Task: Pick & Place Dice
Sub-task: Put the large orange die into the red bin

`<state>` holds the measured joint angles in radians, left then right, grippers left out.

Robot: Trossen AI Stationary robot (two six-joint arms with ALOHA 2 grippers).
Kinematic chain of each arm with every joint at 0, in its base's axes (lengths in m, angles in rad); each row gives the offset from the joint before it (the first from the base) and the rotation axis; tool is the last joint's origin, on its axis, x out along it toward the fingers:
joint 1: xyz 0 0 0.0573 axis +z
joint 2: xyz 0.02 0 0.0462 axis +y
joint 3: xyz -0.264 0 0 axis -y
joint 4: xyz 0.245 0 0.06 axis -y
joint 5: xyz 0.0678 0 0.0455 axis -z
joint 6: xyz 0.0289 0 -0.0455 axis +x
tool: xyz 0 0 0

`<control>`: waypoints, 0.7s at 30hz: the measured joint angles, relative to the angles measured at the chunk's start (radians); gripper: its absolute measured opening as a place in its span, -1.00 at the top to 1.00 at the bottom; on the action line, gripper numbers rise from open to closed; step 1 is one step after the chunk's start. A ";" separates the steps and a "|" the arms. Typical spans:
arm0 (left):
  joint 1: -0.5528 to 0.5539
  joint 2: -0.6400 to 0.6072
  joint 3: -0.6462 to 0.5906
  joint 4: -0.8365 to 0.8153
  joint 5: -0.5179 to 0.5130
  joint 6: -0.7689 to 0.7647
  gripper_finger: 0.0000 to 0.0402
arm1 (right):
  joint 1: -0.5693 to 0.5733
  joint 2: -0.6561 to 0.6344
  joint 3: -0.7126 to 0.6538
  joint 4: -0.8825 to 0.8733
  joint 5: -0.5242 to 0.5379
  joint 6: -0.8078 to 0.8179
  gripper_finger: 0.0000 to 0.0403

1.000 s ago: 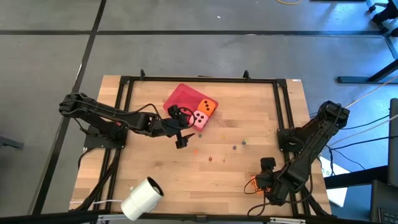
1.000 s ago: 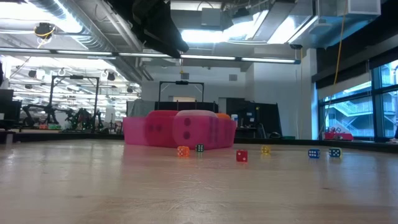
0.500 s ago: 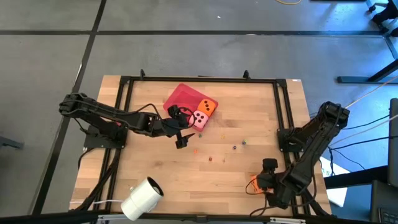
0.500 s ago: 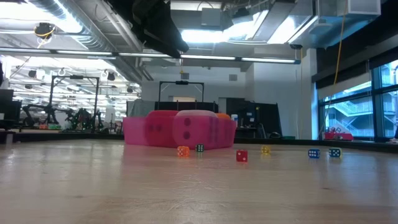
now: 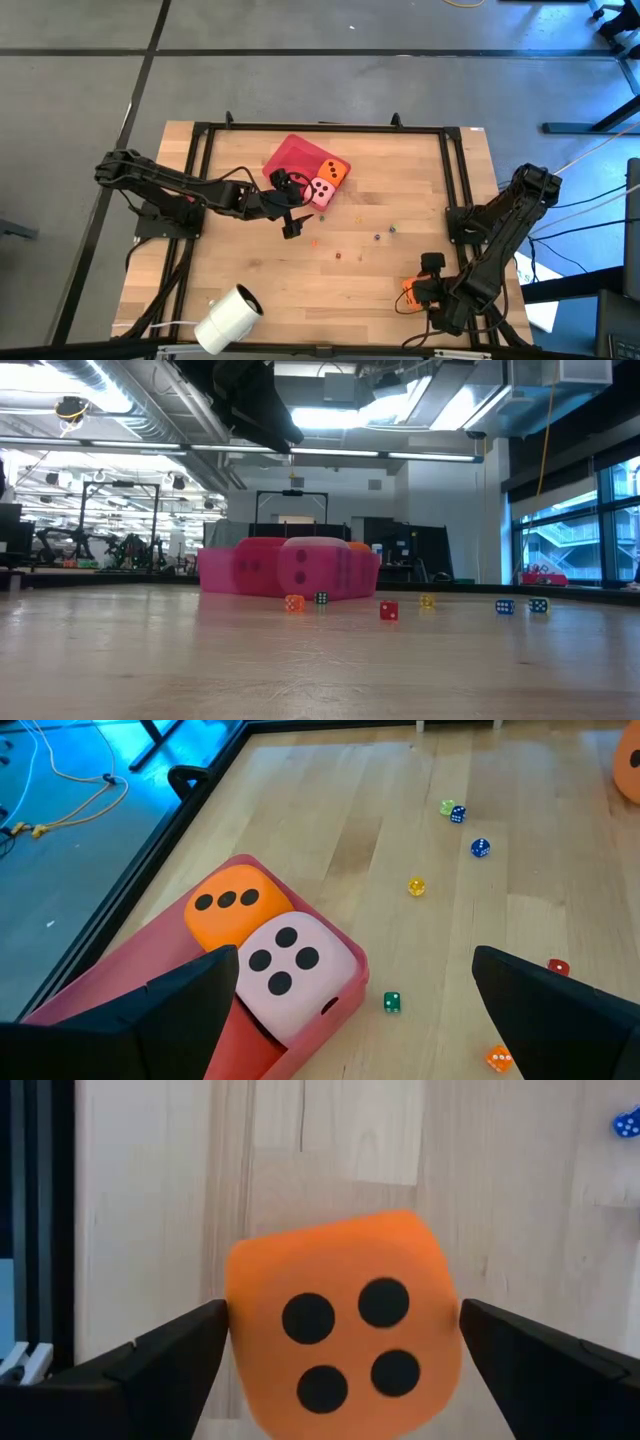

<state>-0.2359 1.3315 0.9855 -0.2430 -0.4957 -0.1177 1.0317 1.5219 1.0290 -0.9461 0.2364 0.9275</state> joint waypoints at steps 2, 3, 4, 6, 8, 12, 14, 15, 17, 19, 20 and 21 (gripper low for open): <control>0.000 0.000 0.000 0.000 0.000 0.000 -0.99 | 0.000 0.000 0.000 -0.008 -0.001 0.008 -0.98; 0.000 0.000 0.000 0.000 0.000 0.000 -0.99 | 0.000 0.000 0.000 -0.008 -0.003 0.011 -0.98; 0.000 0.000 0.000 0.000 0.000 0.000 -0.99 | 0.000 0.000 0.000 -0.007 -0.007 0.011 -0.98; 0.000 0.000 0.000 0.000 0.000 0.000 -0.99 | 0.000 0.000 0.000 -0.008 -0.015 0.005 -0.98; 0.000 0.000 0.000 0.000 0.000 0.000 -0.99 | 0.000 0.000 -0.003 -0.001 -0.016 -0.004 -0.98; 0.000 0.000 0.000 0.000 0.000 0.000 -0.99 | 0.000 -0.004 -0.030 0.028 -0.014 -0.022 -0.98; 0.000 0.000 0.000 0.000 0.000 0.000 -0.99 | 0.000 -0.005 -0.034 0.030 -0.010 -0.048 -0.98; 0.000 0.000 0.000 0.000 0.000 0.000 -0.99 | 0.000 -0.005 -0.035 0.030 -0.008 -0.061 -0.98; 0.000 0.000 0.000 0.000 0.000 0.000 -0.99 | 0.000 -0.005 -0.035 0.030 -0.006 -0.088 -0.98; 0.000 0.000 0.000 0.000 0.000 0.000 -0.99 | 0.000 -0.005 -0.036 0.031 -0.007 -0.098 -0.98; 0.000 0.000 0.000 0.000 0.000 0.000 -0.99 | 0.000 -0.005 -0.036 0.032 -0.007 -0.098 -0.98; 0.000 0.000 0.000 0.000 0.000 0.000 -0.99 | 0.000 -0.005 -0.036 0.033 -0.005 -0.094 -0.98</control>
<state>-0.2359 1.3315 0.9855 -0.2429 -0.4957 -0.1177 1.0317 1.5173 0.9928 -0.9130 0.2310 0.8332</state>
